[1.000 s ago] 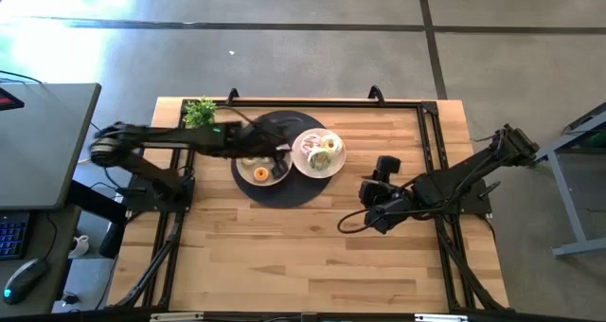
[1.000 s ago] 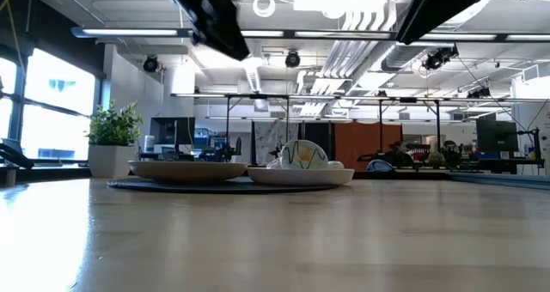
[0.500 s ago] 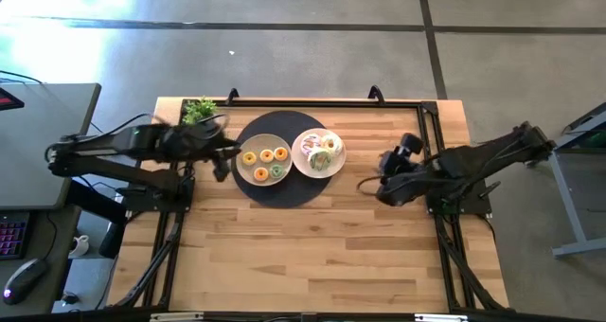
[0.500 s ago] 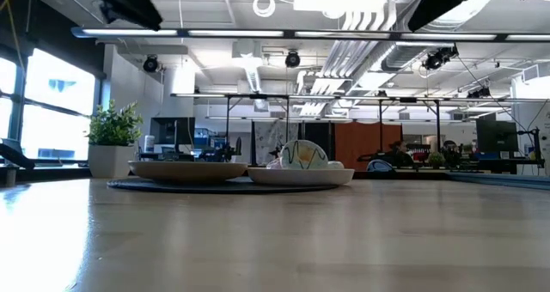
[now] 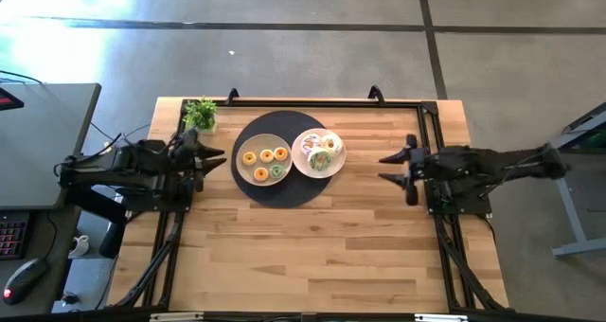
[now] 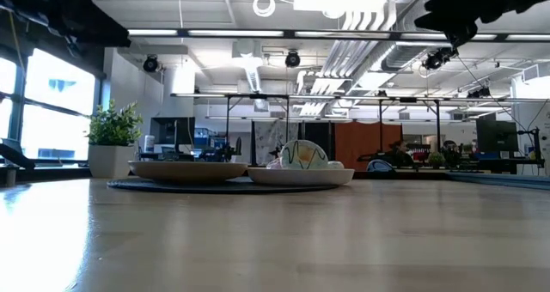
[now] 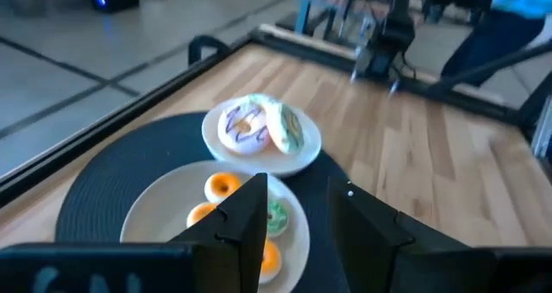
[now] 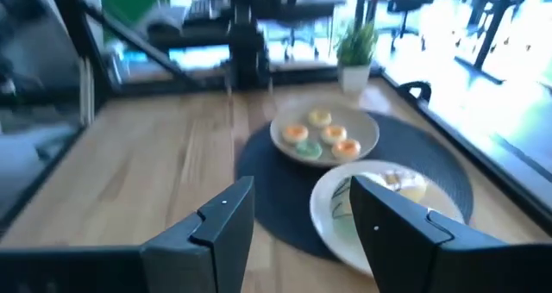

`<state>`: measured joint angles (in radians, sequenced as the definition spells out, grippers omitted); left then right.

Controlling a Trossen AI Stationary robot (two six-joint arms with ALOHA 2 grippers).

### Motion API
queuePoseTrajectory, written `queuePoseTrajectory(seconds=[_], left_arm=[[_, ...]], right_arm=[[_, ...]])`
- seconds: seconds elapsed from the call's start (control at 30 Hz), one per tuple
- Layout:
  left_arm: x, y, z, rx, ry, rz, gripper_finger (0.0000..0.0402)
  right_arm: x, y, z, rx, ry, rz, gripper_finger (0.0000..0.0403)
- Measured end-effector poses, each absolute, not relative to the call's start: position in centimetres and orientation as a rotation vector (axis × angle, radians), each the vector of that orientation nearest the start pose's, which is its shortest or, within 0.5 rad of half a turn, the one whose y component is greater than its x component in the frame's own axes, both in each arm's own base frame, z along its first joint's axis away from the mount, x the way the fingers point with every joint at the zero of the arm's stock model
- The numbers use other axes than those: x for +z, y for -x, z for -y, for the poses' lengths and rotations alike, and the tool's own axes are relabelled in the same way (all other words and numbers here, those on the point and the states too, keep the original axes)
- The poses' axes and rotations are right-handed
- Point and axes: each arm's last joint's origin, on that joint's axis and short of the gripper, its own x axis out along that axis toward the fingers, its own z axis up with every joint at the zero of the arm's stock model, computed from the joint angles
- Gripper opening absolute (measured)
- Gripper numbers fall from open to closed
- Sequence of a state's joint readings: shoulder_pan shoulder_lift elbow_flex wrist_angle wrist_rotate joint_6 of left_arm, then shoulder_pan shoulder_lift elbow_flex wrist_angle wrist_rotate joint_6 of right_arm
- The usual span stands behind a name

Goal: Pick & Place donuts
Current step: Return to Home Position

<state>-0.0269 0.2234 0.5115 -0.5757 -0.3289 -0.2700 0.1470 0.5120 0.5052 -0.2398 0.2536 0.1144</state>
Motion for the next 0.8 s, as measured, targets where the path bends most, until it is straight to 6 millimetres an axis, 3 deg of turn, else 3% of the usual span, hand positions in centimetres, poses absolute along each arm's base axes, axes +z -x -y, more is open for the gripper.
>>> queuePoseTrajectory(seconds=[0.2, 0.4, 0.57, 0.8], left_arm=[[24.4, -6.3, -0.9, 0.382, 0.216, -0.164, 0.0122], [22.8, -6.7, -0.7, 0.312, 0.216, -0.134, 0.0122], [21.7, -7.7, -0.7, 0.287, 0.158, -0.089, 0.0122], [20.1, -9.0, -0.4, 0.213, 0.11, 0.005, 0.0122]], right_arm=[[26.5, -9.3, 0.2, -0.11, -0.081, -0.074, 0.0188], [25.7, -7.3, 0.4, -0.084, -0.126, -0.024, 0.0188], [24.4, -7.0, 0.6, -0.107, -0.141, -0.012, 0.0188], [21.6, -8.3, 0.8, -0.124, -0.169, -0.012, 0.0188]])
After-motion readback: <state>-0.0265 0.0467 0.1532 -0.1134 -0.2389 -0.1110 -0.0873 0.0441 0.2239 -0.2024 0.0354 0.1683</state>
